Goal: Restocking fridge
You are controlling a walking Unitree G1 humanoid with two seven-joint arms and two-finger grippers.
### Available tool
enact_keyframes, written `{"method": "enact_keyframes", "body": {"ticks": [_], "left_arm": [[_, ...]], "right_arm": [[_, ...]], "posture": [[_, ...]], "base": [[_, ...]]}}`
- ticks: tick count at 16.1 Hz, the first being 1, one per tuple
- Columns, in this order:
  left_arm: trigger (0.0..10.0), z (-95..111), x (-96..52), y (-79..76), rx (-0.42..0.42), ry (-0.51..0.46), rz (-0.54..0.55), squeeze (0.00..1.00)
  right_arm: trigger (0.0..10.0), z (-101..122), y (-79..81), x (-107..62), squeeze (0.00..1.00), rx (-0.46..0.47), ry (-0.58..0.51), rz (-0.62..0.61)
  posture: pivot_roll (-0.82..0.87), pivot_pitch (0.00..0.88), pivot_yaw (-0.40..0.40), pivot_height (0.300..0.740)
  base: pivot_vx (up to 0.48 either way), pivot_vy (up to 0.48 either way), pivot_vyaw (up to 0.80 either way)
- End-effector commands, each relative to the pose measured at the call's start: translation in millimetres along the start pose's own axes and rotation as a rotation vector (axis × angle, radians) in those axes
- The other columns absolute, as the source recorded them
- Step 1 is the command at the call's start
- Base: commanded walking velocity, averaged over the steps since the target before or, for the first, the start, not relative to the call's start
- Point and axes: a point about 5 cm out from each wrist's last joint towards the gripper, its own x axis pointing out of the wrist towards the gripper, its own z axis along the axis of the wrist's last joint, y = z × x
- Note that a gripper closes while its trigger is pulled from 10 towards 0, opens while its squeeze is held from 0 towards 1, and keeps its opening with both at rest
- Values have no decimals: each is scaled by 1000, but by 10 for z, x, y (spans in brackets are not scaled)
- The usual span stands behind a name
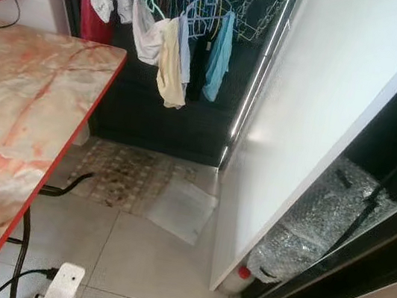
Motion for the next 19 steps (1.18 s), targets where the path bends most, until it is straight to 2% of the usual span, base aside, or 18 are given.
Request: {"method": "enact_keyframes", "body": {"ticks": [1, 3, 6, 10, 19], "left_arm": [[10000, -54, -10, 28, -24, 13, 12, 0], [10000, -70, -14, 45, -22, 16, 20, 0], [10000, -105, -19, 24, -102, 15, 23, 0], [10000, -118, -21, -4, -126, 10, 18, 0], [10000, -223, -42, -2, -149, 36, 30, 0]], "right_arm": [[10000, -40, -6, -6, 0, 34, 1, -11], [10000, -28, -7, -7, 0, 56, -15, -19], [10000, -4, -36, -7, 0, 69, -30, -24], [10000, 8, -68, -6, 0, 40, -21, -23], [10000, -22, -79, -7, 0, 2, 4, -33]], "posture": [[40, 41, -69, 740], [18, 47, -57, 740], [9, 63, -62, 740], [26, 61, -77, 740], [32, 22, -65, 740]], "base": [[0, 0, 0], [0, 0, 0], [0, 0, 0], [0, 0, 0], [0, 0, -765]]}}
